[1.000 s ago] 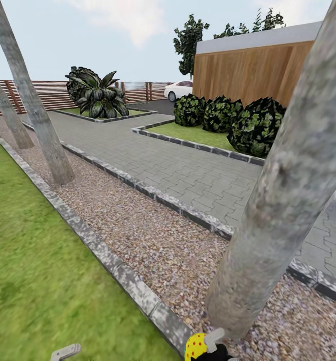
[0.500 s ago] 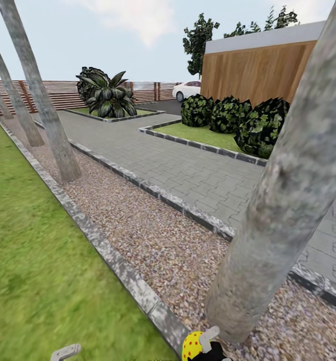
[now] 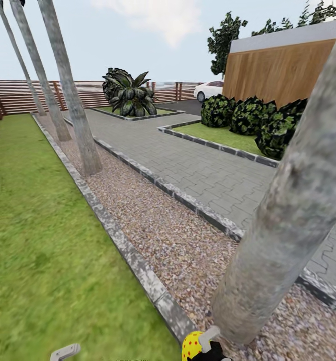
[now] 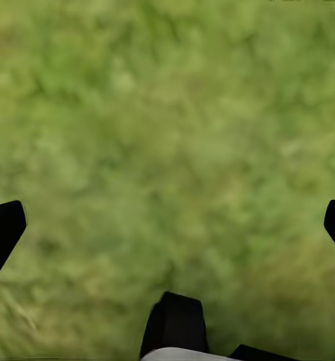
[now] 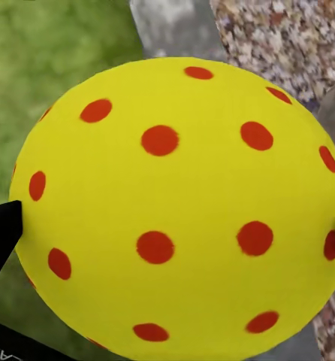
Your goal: Take the three Easter eggs out of the wicker basket on the lawn in the garden, then place them on the lawn next to a single tree (choose any tree) so that all three eggs are next to the same tree and none are left in the basket.
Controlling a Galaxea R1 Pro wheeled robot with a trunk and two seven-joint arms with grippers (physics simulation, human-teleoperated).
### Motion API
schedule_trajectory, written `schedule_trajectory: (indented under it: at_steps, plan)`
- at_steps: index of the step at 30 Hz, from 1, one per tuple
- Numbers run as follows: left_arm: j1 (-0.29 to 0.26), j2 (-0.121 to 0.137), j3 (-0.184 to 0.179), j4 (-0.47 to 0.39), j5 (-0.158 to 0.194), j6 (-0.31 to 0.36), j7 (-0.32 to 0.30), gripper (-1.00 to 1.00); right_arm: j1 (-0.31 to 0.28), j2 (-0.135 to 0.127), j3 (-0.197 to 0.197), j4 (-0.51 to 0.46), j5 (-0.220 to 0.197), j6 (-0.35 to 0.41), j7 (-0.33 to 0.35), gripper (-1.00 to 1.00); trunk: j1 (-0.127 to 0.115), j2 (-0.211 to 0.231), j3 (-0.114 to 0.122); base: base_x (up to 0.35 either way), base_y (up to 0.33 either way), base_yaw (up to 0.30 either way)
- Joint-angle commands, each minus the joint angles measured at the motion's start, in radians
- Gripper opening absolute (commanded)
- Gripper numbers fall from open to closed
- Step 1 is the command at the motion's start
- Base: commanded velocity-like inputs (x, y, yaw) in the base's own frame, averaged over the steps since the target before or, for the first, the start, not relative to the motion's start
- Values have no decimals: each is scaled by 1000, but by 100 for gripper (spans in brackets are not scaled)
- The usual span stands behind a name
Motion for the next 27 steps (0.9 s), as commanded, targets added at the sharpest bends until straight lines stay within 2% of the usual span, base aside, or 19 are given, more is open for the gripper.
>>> schedule_trajectory:
  at_steps: [1,9,14,19,22,27]
  plan:
    - [0,0,9,0,5,2,-5,100,-1,0,-2,1,6,-3,1,-100,0,0,-1,-1,0,281]
    - [-1,0,19,0,5,2,-5,100,-1,0,-2,1,4,-3,-20,-100,0,0,-1,-4,-7,292]
    - [-1,0,20,0,5,2,-5,100,0,0,-3,1,4,-3,-23,-100,0,0,-1,-113,-240,293]
    - [-1,1,21,0,6,2,-5,100,0,1,-2,1,4,-3,-21,-100,0,0,-1,-42,-96,71]
    - [-1,3,21,0,24,2,-6,100,0,2,-2,2,4,-5,-20,-100,0,0,-1,0,-1,9]
    - [0,3,21,0,27,2,-6,100,-1,11,-1,2,4,-3,-23,-100,0,0,-1,-6,0,248]
